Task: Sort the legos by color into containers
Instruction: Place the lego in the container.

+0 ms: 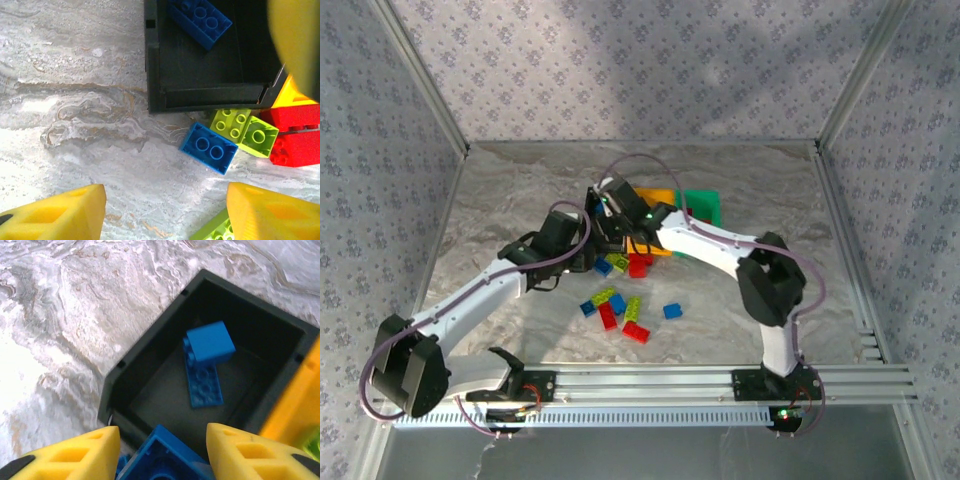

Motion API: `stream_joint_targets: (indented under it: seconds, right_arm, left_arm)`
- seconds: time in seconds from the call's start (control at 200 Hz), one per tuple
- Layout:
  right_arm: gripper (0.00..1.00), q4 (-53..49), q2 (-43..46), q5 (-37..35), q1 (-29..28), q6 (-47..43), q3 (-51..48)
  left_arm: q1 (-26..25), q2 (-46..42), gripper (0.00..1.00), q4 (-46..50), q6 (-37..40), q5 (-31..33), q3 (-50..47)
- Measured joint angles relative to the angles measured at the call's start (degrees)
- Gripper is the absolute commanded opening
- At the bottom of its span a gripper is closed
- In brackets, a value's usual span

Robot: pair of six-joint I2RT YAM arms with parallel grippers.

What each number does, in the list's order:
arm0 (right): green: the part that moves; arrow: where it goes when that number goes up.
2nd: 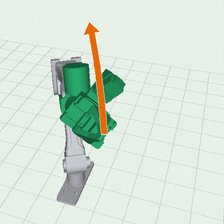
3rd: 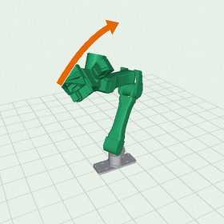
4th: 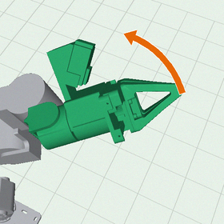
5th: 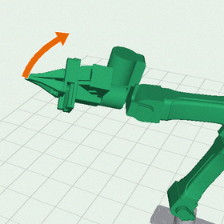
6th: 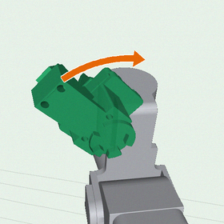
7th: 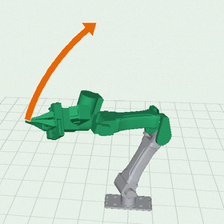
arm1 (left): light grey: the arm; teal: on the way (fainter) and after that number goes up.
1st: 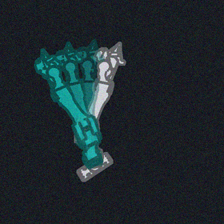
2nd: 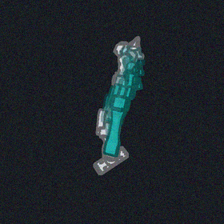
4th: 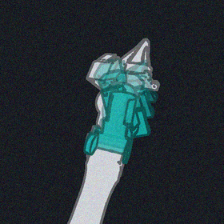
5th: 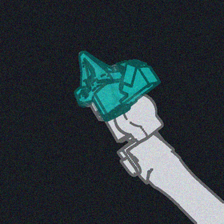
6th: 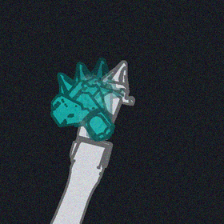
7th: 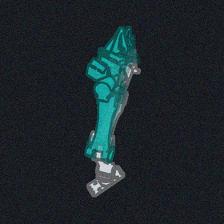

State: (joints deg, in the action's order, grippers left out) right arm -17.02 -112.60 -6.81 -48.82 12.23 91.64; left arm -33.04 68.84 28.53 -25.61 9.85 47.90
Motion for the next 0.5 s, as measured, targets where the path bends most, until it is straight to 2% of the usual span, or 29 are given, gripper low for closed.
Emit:
stream_joint_targets:
  seconds: [0.1, 0.26, 0.5]
  right_arm:
    - [0.59, -1.7, -4.3, 0.4, 0.1, -0.4, 5.3]
    - [0.6, -3.0, -4.4, 0.8, 0.2, -0.7, 5.4]
    - [0.61, -1.9, 5.2, 0.5, 0.2, -0.6, -8.7]
  left_arm:
    - [0.4, -2.1, 0.64, 0.7, -0.4, -0.2, -1.0]
    - [0.8, -3.8, 0.64, 1.2, -0.4, -0.5, -2.2]
    - [0.8, -1.8, 0.63, -0.1, -0.6, -4.6, -3.9]
